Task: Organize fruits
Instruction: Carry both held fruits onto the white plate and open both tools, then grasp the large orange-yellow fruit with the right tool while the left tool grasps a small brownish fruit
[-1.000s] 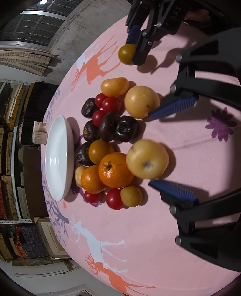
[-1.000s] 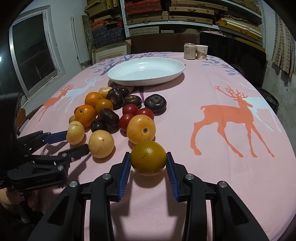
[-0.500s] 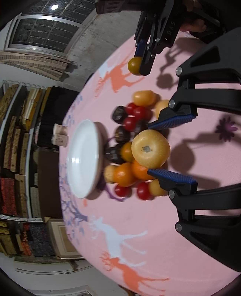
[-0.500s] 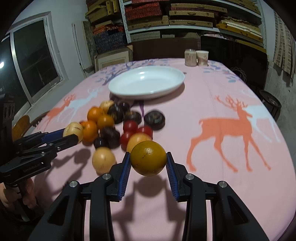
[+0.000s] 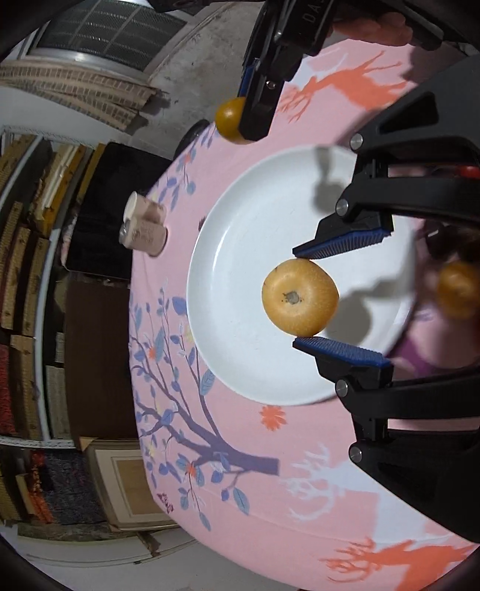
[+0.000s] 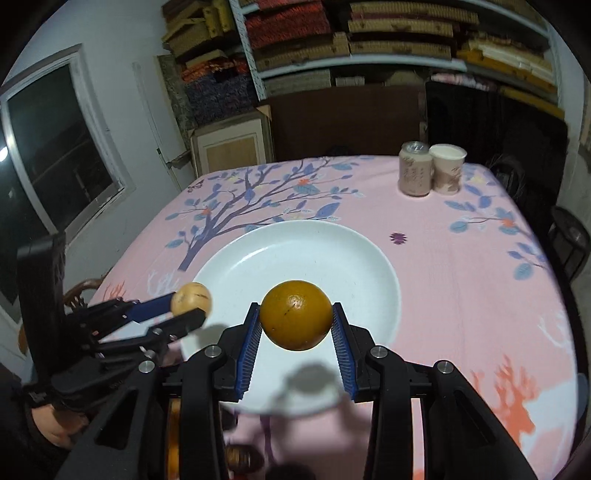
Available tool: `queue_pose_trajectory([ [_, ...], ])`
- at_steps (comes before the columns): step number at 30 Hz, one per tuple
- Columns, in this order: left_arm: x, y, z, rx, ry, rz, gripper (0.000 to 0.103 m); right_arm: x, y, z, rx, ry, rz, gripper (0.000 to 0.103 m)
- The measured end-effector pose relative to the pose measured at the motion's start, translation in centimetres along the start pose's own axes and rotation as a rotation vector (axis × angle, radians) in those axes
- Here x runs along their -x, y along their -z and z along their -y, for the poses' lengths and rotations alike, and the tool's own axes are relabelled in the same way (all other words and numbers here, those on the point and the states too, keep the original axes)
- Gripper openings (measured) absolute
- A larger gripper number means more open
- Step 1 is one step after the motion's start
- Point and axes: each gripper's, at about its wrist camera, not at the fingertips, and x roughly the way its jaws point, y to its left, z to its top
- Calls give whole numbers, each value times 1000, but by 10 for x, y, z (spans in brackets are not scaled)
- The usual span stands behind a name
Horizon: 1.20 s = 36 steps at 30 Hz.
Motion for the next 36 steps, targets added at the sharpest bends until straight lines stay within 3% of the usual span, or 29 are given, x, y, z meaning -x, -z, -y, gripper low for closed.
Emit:
queue_pose_trajectory([
  [6,-71,-34,-15,-34,-32,-73,43,-92,-34,27,-110,-28,-118,39],
  [8,-83,-37,-18,-42,-55,-94,43,-109,-35,32,-134,-38,-133,50],
  [9,-86,-37,-19,-49,-77,-95,43,-112,-36,34,-145,-40,-127,61],
  [10,-87,-38,-21,-53,-92,-93,45,-112,-36,35,-152,-34,-116,63],
  [13,-67,-37,-23,-28,-71,-42,66,-100,-36,36,-164,-25,-79,63],
  [17,-10,-25,-23,13,-26,35,82,-58,-26,33,-153,-4,-32,63],
  [19,26,-9,-19,15,-24,69,92,-28,-11,22,-103,27,-18,63],
  [23,94,52,-4,-50,-14,116,96,36,51,-11,60,105,7,66],
  [25,118,89,2,-73,-25,125,98,65,90,-18,79,89,16,67],
  [31,150,185,14,-54,-5,84,98,105,188,-32,90,136,53,67],
  [36,151,222,15,-22,-15,44,98,96,210,-37,65,94,36,67],
])
